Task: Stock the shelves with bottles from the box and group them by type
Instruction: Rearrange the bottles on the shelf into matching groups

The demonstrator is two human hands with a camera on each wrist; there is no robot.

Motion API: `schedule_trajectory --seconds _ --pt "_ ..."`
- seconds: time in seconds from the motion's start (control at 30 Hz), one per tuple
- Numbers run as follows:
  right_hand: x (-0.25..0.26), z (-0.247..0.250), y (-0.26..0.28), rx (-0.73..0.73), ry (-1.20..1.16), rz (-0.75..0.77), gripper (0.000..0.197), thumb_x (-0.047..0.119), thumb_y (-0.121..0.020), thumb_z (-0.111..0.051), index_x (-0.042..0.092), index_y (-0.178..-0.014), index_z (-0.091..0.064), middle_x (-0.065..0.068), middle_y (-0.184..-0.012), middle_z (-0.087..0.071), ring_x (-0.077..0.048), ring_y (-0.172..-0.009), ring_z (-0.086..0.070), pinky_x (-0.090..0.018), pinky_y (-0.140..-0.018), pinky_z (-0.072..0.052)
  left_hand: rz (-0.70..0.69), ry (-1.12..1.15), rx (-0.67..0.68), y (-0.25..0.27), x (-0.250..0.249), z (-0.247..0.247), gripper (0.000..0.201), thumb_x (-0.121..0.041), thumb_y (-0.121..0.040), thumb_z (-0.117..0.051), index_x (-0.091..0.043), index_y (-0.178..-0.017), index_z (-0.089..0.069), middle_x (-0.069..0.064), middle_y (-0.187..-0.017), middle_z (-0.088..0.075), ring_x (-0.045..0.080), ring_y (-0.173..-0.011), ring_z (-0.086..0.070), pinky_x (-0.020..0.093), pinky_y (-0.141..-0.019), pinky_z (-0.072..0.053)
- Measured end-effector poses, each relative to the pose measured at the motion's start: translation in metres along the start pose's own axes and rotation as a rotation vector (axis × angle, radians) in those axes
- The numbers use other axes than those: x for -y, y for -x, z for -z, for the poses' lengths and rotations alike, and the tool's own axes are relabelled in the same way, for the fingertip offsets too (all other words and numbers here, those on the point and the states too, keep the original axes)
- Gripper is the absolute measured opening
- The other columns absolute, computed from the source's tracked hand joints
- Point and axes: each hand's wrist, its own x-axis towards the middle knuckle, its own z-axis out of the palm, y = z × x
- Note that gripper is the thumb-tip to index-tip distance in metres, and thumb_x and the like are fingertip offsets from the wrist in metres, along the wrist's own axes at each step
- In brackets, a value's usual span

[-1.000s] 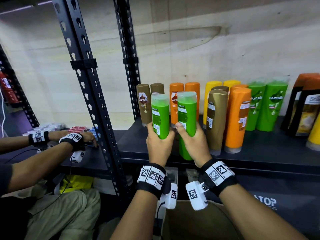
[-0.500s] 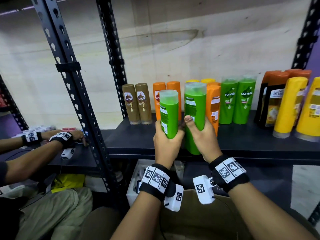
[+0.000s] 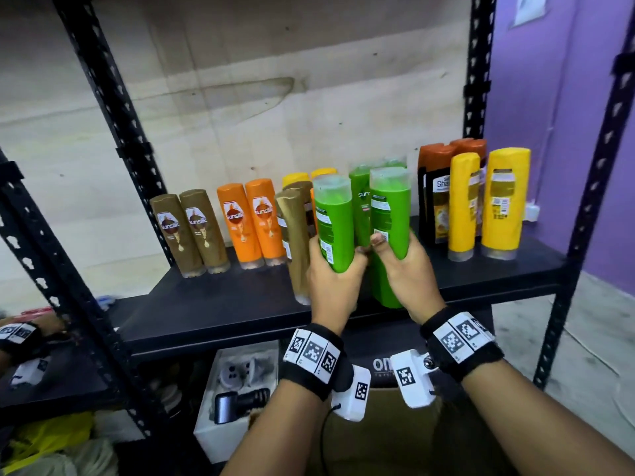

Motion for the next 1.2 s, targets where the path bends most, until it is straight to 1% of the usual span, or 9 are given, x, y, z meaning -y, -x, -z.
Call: schedule_trajectory --seconds 0.13,0.3,0.43,0.57,0.8,0.93,1.0,1.1,1.2 --pt "-0.005 0.023 -0.01 -0.031 0.016 -0.013 0.051 0.072 -0.083 -0.064 0.036 -0.119 -0.062 0.016 -0.112 -0.073 -0.003 -0.108 -0.067 -0.039 -0.098 -0.054 0.023 0.014 0.036 0.001 0.004 -0.025 0.048 -0.048 -0.069 -0.072 -0.034 -0.112 -0.057 -0.021 -0.096 -0.073 -0.005 -0.087 -0.068 0.01 -0.074 -0.05" --pt "-0.01 0.04 -0.02 -0.037 0.025 -0.021 0.046 0.073 -0.083 -0.063 0.04 -0.115 -0.061 0.016 -0.111 -0.073 0.0 -0.103 -0.068 -0.026 -0.09 -0.054 0.061 0.026 0.058 -0.002 0.013 -0.051 0.046 -0.022 -0.084 -0.077 -0.021 -0.124 -0.056 -0.009 -0.108 -0.073 0.004 -0.096 -0.069 0.021 -0.084 -0.054" --pt "-0.019 0.048 -0.026 -0.014 0.003 -0.059 0.04 0.067 -0.084 -0.064 0.042 -0.115 -0.059 0.019 -0.112 -0.072 0.002 -0.105 -0.067 -0.02 -0.088 -0.051 0.072 0.011 0.069 -0.004 0.024 -0.066 0.045 -0.02 -0.084 -0.078 -0.02 -0.123 -0.055 -0.003 -0.112 -0.071 0.014 -0.1 -0.069 0.038 -0.091 -0.057" --pt "-0.029 0.052 -0.033 0.01 -0.019 -0.076 0.04 0.056 -0.087 -0.068 0.036 -0.12 -0.058 0.015 -0.116 -0.071 0.0 -0.107 -0.067 -0.014 -0.083 -0.053 0.068 0.01 0.052 -0.008 0.039 -0.074 0.039 -0.026 -0.084 -0.078 -0.031 -0.115 -0.055 -0.013 -0.106 -0.071 0.005 -0.096 -0.069 0.031 -0.088 -0.057" --pt "-0.051 0.048 -0.05 -0.016 0.03 -0.061 0.056 0.067 -0.082 -0.068 0.03 -0.122 -0.057 0.01 -0.117 -0.071 -0.007 -0.113 -0.066 -0.044 -0.1 -0.053 0.07 0.019 0.083 -0.022 0.049 -0.087 0.034 -0.049 -0.076 -0.073 -0.045 -0.105 -0.055 -0.039 -0.097 -0.066 -0.013 -0.091 -0.064 0.005 -0.077 -0.047" --pt "-0.06 0.045 -0.055 -0.029 0.043 -0.054 0.053 0.071 -0.081 -0.066 0.035 -0.119 -0.056 0.012 -0.116 -0.07 -0.006 -0.111 -0.066 -0.046 -0.1 -0.053 0.058 0.037 0.081 -0.025 0.055 -0.093 0.042 -0.055 -0.076 -0.072 -0.044 -0.112 -0.055 -0.04 -0.1 -0.065 -0.014 -0.095 -0.064 0.003 -0.077 -0.046" --pt "-0.065 0.045 -0.054 -0.025 0.033 -0.061 0.056 0.074 -0.082 -0.062 0.037 -0.123 -0.055 0.017 -0.118 -0.069 -0.003 -0.113 -0.064 -0.039 -0.1 -0.052 0.039 0.022 0.087 -0.024 0.058 -0.092 0.046 -0.056 -0.078 -0.072 -0.043 -0.118 -0.052 -0.041 -0.103 -0.063 -0.014 -0.096 -0.063 0.001 -0.076 -0.045" --pt "-0.07 0.049 -0.051 0.006 0.031 -0.084 0.055 0.084 -0.086 -0.038 0.055 -0.132 -0.045 0.042 -0.127 -0.055 0.02 -0.117 -0.05 -0.013 -0.1 -0.04 0.0 0.008 0.111 -0.021 0.061 -0.09 0.052 -0.06 -0.083 -0.071 -0.043 -0.125 -0.045 -0.049 -0.108 -0.057 -0.021 -0.1 -0.058 -0.003 -0.077 -0.041" --pt "-0.077 0.052 -0.053 -0.038 -0.007 -0.162 0.088 0.09 -0.083 -0.024 0.038 -0.155 -0.031 0.031 -0.154 -0.029 0.028 -0.129 -0.028 -0.017 -0.117 -0.02 -0.034 -0.006 0.117 -0.019 0.062 -0.088 0.071 -0.066 -0.084 -0.065 -0.033 -0.139 -0.034 -0.061 -0.112 -0.044 -0.032 -0.104 -0.047 -0.008 -0.079 -0.036"
